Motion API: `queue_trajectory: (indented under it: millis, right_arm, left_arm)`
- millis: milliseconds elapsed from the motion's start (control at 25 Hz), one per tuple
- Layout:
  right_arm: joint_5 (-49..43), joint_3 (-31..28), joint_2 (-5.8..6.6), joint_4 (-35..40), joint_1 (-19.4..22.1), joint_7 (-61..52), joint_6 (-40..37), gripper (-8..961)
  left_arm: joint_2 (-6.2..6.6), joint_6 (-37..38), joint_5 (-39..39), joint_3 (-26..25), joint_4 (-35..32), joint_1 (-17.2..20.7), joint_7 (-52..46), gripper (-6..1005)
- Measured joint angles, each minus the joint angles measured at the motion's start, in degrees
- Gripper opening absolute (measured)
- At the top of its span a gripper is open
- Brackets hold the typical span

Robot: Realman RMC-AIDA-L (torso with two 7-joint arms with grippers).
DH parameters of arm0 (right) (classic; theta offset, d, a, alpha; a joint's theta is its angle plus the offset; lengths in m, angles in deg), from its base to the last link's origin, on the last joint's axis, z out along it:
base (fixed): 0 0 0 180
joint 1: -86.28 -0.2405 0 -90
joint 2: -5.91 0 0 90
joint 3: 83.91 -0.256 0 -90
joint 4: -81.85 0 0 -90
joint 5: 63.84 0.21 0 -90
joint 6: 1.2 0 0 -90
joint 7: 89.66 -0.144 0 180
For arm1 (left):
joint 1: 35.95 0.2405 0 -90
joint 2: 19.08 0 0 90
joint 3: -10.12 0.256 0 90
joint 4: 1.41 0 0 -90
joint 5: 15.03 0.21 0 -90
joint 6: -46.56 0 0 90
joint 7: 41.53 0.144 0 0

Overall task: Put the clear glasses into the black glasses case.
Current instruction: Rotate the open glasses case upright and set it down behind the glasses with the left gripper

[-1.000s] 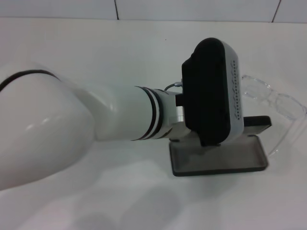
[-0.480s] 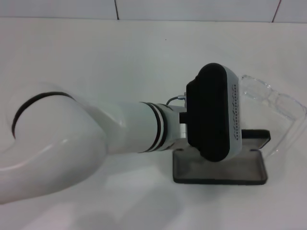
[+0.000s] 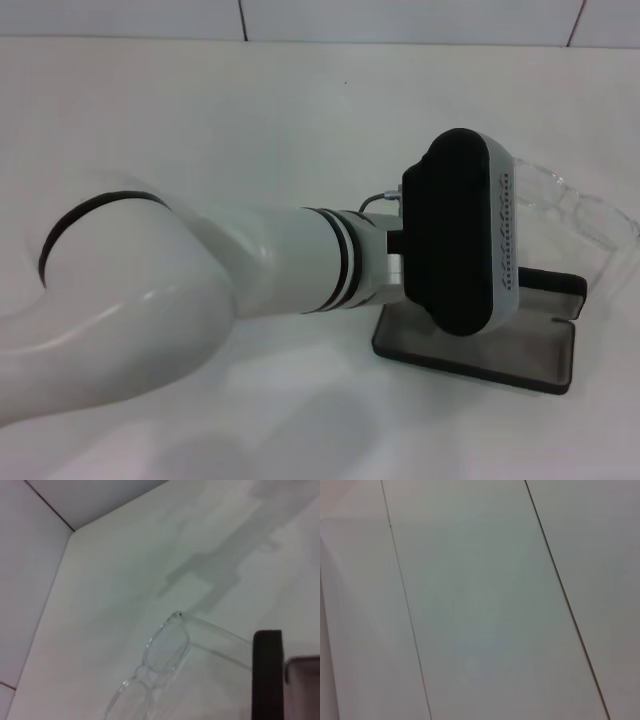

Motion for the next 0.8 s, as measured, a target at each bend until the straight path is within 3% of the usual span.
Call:
queue_trajectory:
  millis: [800]
  right_arm:
    - [0.0,-0.07,-0.36,0.01,0.5,0.11,-0.36,796]
  left_arm:
    - [-0.15,-4.96,0.03,-0.54,4.19,0.02,-3.62,469]
